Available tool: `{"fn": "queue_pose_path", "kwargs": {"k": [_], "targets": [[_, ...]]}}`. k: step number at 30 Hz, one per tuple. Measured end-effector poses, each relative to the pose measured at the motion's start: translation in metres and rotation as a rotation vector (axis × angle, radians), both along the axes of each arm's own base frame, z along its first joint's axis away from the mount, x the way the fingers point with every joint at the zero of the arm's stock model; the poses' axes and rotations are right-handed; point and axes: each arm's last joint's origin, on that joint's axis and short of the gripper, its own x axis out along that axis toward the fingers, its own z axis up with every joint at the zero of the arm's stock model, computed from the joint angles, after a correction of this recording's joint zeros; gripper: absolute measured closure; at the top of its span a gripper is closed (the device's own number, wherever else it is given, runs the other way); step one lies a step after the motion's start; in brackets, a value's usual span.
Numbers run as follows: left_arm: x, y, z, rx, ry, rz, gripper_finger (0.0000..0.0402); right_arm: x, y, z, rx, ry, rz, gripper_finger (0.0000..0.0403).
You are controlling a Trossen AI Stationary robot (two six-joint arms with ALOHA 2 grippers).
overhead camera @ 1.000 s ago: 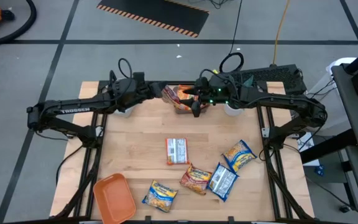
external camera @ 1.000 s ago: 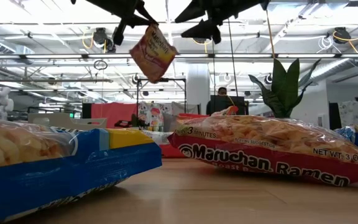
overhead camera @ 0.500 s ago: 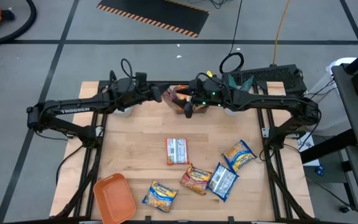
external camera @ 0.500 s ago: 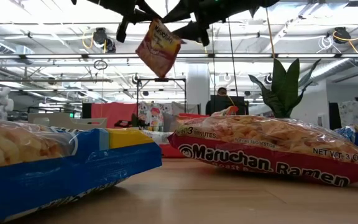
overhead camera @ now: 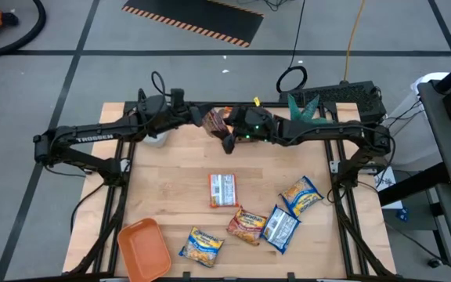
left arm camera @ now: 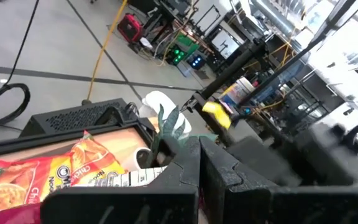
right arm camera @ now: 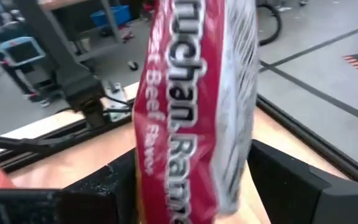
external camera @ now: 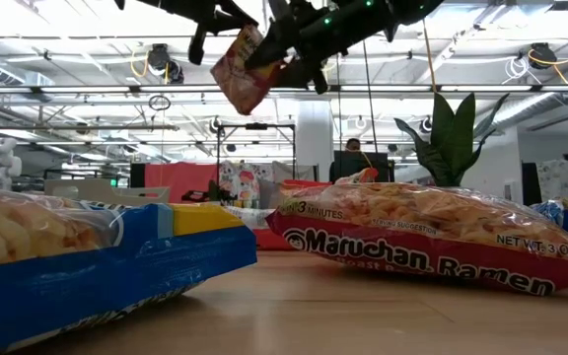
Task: Sort Maruchan noodles
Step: Put the left red noodle pack into the grey bin
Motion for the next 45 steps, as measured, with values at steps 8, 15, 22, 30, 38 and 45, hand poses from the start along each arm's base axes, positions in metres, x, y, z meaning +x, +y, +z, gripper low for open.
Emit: {"fn": "queue_pose_path", "kwargs": {"k": [8,15,22,30,38,45], "targets": [[0.000,0.000,0.001,0.013,-0.002,-0.040,0.0402,-0.004,-0.007,0.004,-0.017,-0.012,-0.059,0.0211],[0.000,0.000,0.001,0.029,0.003,-0.059,0.0401,-0.004,-0.009,0.005,-0.027,-0.014,-0.029,0.0263],[0.000,0.000,0.001,0.076,0.025,-0.063,0.0401,-0.003,-0.008,0.005,-0.026,-0.013,-0.005,0.0249],[0.001,-0.001,0.003,0.107,0.008,-0.078,0.0401,-0.005,-0.008,0.008,0.004,-0.031,0.081,0.0268],[0.001,-0.001,0.002,0.134,0.034,-0.081,0.0388,-0.005,-0.010,0.007,0.033,-0.030,0.153,0.0258],[-0.001,-0.001,0.005,0.138,0.020,-0.078,0.0272,-0.012,-0.019,0.012,0.074,-0.045,0.235,0.0265]]}}
